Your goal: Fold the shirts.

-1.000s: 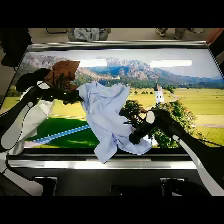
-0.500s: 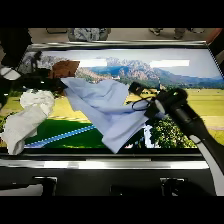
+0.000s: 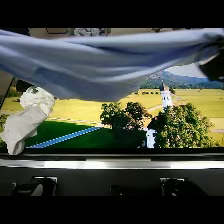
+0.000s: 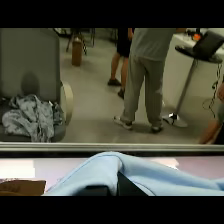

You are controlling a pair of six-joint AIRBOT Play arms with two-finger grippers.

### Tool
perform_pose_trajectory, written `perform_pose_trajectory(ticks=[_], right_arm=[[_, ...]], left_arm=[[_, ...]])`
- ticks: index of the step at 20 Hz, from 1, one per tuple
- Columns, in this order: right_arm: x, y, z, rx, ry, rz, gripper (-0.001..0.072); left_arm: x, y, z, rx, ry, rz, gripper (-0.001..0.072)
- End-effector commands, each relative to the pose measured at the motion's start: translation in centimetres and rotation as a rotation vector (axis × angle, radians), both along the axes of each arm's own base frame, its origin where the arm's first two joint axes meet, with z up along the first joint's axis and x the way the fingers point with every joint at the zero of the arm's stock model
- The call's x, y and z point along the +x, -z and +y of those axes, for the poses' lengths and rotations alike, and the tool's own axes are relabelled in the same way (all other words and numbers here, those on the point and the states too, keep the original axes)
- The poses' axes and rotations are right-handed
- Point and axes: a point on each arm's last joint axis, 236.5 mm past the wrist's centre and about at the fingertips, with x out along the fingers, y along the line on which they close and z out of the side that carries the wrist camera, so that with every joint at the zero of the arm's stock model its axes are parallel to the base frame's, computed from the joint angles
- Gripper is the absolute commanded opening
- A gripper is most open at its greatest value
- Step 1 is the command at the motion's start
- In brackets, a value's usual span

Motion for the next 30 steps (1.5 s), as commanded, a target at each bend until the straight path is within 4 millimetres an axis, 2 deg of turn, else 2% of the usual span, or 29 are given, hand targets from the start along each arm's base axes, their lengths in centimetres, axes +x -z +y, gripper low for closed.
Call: perform_pose_trajectory(ticks=[1, 4, 6, 7, 9, 12, 14, 16, 19, 21, 22, 24, 25, 26, 27, 29, 30], right_arm=[[-5.7, 1.0, -2.2, 0.116, 0.041, 0.101, 0.0053], [-8.6, 7.7, -1.2, 0.128, 0.033, 0.415, 0.0053], [-10.0, 13.3, 1.4, 0.135, -0.029, 0.650, 0.0053], [-10.6, 16.9, 2.9, 0.123, -0.068, 0.771, 0.0053], [-10.6, 24.5, 3.5, 0.062, -0.065, 0.942, 0.0052], [-5.7, 33.8, 3.6, -0.012, -0.034, 0.895, 0.0051], [-1.4, 37.7, 4.9, -0.002, -0.024, 0.829, 0.0051], [3.4, 40.3, 7.8, 0.053, -0.064, 0.752, 0.0052], [9.3, 42.3, 10.9, 0.186, -0.023, 0.676, 0.0053], [11.3, 42.9, 11.6, 0.224, 0.028, 0.689, 0.0073], [11.9, 42.6, 11.5, 0.221, 0.050, 0.698, 0.0242], [12.8, 40.3, 10.9, 0.183, 0.066, 0.688, 0.0610], [12.9, 38.8, 9.9, 0.166, 0.082, 0.695, 0.0682], [13.1, 37.0, 8.0, 0.159, 0.117, 0.701, 0.0688], [13.3, 35.2, 5.7, 0.160, 0.149, 0.694, 0.0688], [13.0, 32.0, 0.7, 0.207, 0.197, 0.695, 0.0684], [12.2, 31.2, -1.7, 0.255, 0.211, 0.720, 0.0681]], left_arm=[[-4.9, 0.0, 1.3, -0.004, -0.077, 0.015, 0.0029], [-3.8, 5.8, 1.0, 0.054, -0.052, 0.189, 0.0029], [-2.1, 10.2, 1.2, 0.083, -0.044, 0.278, 0.0029], [-0.9, 13.1, 1.4, 0.079, -0.046, 0.331, 0.0029], [1.7, 18.3, 2.1, 0.048, -0.073, 0.387, 0.0029], [6.0, 24.8, 3.1, -0.010, -0.118, 0.434, 0.0029], [8.1, 29.7, 2.5, -0.036, -0.107, 0.539, 0.0029], [9.7, 34.2, 1.1, -0.033, -0.072, 0.649, 0.0030], [11.5, 37.9, -0.1, -0.012, -0.053, 0.707, 0.0030], [11.8, 39.0, -0.1, -0.010, -0.054, 0.729, 0.0030], [11.8, 39.1, -0.1, -0.009, -0.054, 0.732, 0.0030], [11.8, 38.9, -0.1, -0.006, -0.053, 0.725, 0.0030], [12.0, 38.6, -0.1, 0.013, -0.045, 0.713, 0.0031], [12.2, 38.1, -0.1, 0.033, -0.038, 0.697, 0.0031], [12.4, 37.7, -0.1, 0.055, -0.031, 0.679, 0.0077], [12.6, 36.8, 0.2, 0.105, -0.012, 0.667, 0.0583], [12.1, 36.6, 0.8, 0.100, -0.009, 0.709, 0.0610]])
